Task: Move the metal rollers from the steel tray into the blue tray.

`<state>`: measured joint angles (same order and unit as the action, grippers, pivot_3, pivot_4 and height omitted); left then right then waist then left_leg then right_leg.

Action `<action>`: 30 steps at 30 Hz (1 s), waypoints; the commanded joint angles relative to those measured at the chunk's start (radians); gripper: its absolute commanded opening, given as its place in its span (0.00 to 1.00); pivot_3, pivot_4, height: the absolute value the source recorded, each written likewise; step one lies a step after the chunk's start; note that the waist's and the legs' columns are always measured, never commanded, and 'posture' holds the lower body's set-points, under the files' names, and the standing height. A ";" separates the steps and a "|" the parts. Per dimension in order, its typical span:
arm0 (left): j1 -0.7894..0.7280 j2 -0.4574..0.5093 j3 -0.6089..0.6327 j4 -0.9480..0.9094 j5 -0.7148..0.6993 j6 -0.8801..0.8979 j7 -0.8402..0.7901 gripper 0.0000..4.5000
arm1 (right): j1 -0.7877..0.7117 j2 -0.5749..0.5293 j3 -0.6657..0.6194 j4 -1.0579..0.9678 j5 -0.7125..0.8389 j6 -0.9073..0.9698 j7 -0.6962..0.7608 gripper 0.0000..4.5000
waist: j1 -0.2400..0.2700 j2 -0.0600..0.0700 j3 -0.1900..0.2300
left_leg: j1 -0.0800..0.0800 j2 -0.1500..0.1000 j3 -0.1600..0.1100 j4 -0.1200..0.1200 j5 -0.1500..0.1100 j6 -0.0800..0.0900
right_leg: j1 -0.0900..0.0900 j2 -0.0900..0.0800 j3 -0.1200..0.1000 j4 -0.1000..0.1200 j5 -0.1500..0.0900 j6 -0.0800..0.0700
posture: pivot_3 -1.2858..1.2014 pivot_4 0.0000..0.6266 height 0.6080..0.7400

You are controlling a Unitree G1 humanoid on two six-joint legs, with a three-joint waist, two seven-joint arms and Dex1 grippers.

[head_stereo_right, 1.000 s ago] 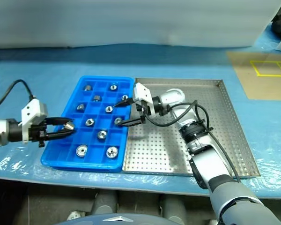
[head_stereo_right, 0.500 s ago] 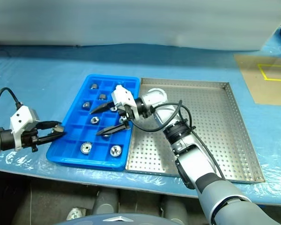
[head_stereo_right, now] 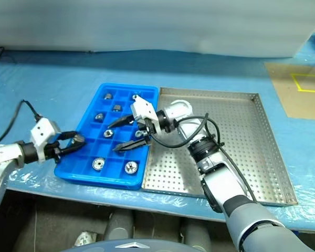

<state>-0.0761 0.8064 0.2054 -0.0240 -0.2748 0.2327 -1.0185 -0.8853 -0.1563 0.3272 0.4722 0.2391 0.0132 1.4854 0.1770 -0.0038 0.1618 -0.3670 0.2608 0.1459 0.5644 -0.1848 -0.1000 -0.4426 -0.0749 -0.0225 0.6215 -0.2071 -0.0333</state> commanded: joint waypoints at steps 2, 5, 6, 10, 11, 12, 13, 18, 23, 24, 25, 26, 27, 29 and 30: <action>-0.009 0.010 -0.020 0.067 0.033 -0.042 0.006 0.43 | 0.003 -0.008 -0.013 -0.055 0.010 0.006 -0.010 0.81 | -0.002 0.000 0.000 | 0.001 0.000 0.000 0.000 0.000 -0.001 | 0.000 0.000 0.001 0.001 0.000 0.000 | 0.65 0.24 1.00; -0.004 0.008 -0.030 0.067 0.020 -0.035 -0.008 0.43 | 0.011 -0.014 -0.012 -0.068 0.011 0.012 -0.019 0.81 | -0.004 0.000 0.000 | 0.003 0.000 0.000 0.000 0.001 -0.001 | 0.000 0.000 0.001 0.002 0.000 0.000 | 0.65 0.24 1.00; -0.004 0.011 -0.032 0.070 0.013 -0.025 -0.017 0.50 | 0.014 -0.016 -0.012 -0.073 0.012 0.014 -0.021 0.81 | -0.004 0.000 0.000 | 0.003 0.000 0.000 0.000 0.001 -0.001 | 0.000 0.000 0.001 0.002 0.000 0.000 | 0.65 0.24 1.00; -0.035 0.005 -0.033 0.099 0.036 -0.057 0.020 0.77 | 0.022 -0.022 -0.011 -0.081 0.010 0.018 -0.025 0.81 | -0.007 0.000 0.000 | 0.003 0.000 0.000 -0.001 0.001 -0.002 | 0.000 0.001 0.001 0.002 0.000 0.000 | 0.65 0.24 1.00; -0.039 0.006 -0.038 0.097 0.035 -0.052 0.019 0.85 | 0.022 -0.022 -0.011 -0.081 0.010 0.018 -0.026 0.81 | -0.010 0.000 0.000 | 0.002 0.000 0.000 -0.001 0.001 -0.002 | 0.000 0.001 0.001 0.002 0.000 -0.001 | 0.65 0.24 1.00; -0.037 0.012 -0.043 0.090 0.029 -0.049 0.007 0.92 | 0.022 -0.023 -0.011 -0.081 0.010 0.018 -0.028 0.81 | -0.014 0.000 0.000 | 0.002 0.000 0.000 -0.001 0.001 -0.002 | 0.000 0.001 0.001 0.002 0.000 -0.001 | 0.65 0.24 1.00; -0.036 0.014 -0.043 0.081 0.021 -0.048 -0.001 0.92 | 0.022 -0.024 -0.011 -0.081 0.010 0.018 -0.028 0.81 | -0.019 0.000 0.000 | 0.002 0.000 0.000 -0.001 0.001 -0.003 | 0.000 0.001 0.001 0.003 0.000 -0.001 | 0.65 0.24 1.00; -0.077 0.019 -0.013 0.083 -0.002 -0.039 0.016 0.92 | 0.020 -0.023 -0.011 -0.077 0.011 0.017 -0.032 0.81 | -0.026 0.000 0.000 | 0.002 0.001 0.000 -0.001 0.002 -0.003 | 0.000 0.001 0.001 0.002 0.000 -0.001 | 0.65 0.24 1.00; -0.096 0.040 -0.005 -0.034 -0.100 0.086 -0.024 0.92 | 0.011 -0.028 -0.022 -0.062 0.010 0.009 -0.038 0.81 | -0.025 0.000 0.000 | 0.000 0.000 0.000 0.000 0.002 -0.004 | -0.001 0.001 0.000 0.001 -0.001 -0.001 | 0.64 0.24 1.00; -0.102 0.041 -0.015 -0.060 -0.114 0.108 -0.030 0.92 | 0.008 -0.033 -0.026 -0.058 0.009 0.008 -0.039 0.81 | -0.024 0.000 0.000 | 0.000 0.000 0.000 0.000 0.002 -0.004 | -0.001 0.001 0.000 0.001 -0.001 -0.001 | 0.64 0.24 1.00; -0.111 0.039 -0.025 -0.078 -0.124 0.127 -0.033 0.92 | 0.006 -0.040 -0.030 -0.055 0.008 0.007 -0.041 0.81 | -0.023 0.000 0.000 | 0.000 0.000 0.000 0.000 0.002 -0.004 | -0.001 0.001 0.000 0.001 -0.001 -0.001 | 0.63 0.24 1.00; -0.127 0.035 -0.035 -0.090 -0.131 0.144 -0.033 0.92 | 0.004 -0.048 -0.035 -0.053 0.008 0.007 -0.043 0.81 | -0.021 0.000 0.000 | 0.000 0.000 0.000 0.000 0.002 -0.004 | -0.001 0.001 0.000 0.001 -0.001 -0.002 | 0.63 0.24 1.00; -0.150 0.028 -0.048 -0.096 -0.135 0.157 -0.033 0.92 | 0.004 -0.060 -0.041 -0.052 0.007 0.008 -0.047 0.81 | -0.021 0.000 0.000 | 0.000 0.000 0.000 0.000 0.002 -0.004 | -0.001 0.001 0.000 0.001 -0.001 -0.002 | 0.63 0.24 1.00; -0.200 0.008 -0.082 -0.090 -0.137 0.173 -0.037 0.92 | 0.007 -0.086 -0.056 -0.053 0.006 0.012 -0.061 0.81 | -0.021 0.000 0.000 | 0.000 0.000 0.000 0.000 0.003 -0.004 | 0.000 0.000 -0.001 0.002 -0.001 -0.002 | 0.62 0.24 1.00; -0.223 -0.001 -0.103 -0.083 -0.135 0.177 -0.044 0.92 | 0.010 -0.101 -0.064 -0.054 0.003 0.013 -0.071 0.81 | -0.021 0.000 0.000 | 0.000 0.000 0.000 0.001 0.003 -0.005 | 0.000 0.000 0.000 0.002 -0.001 -0.002 | 0.62 0.24 1.00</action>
<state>-0.2733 0.8118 0.1208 -0.0870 -0.3939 0.4017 -1.0519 -0.8599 -0.2431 0.3069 0.4334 0.2356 0.0314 1.4266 0.1559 -0.0039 0.1617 -0.3672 0.2608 0.1457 0.5659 -0.1820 -0.1048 -0.4424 -0.0749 -0.0228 0.6238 -0.2082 -0.0351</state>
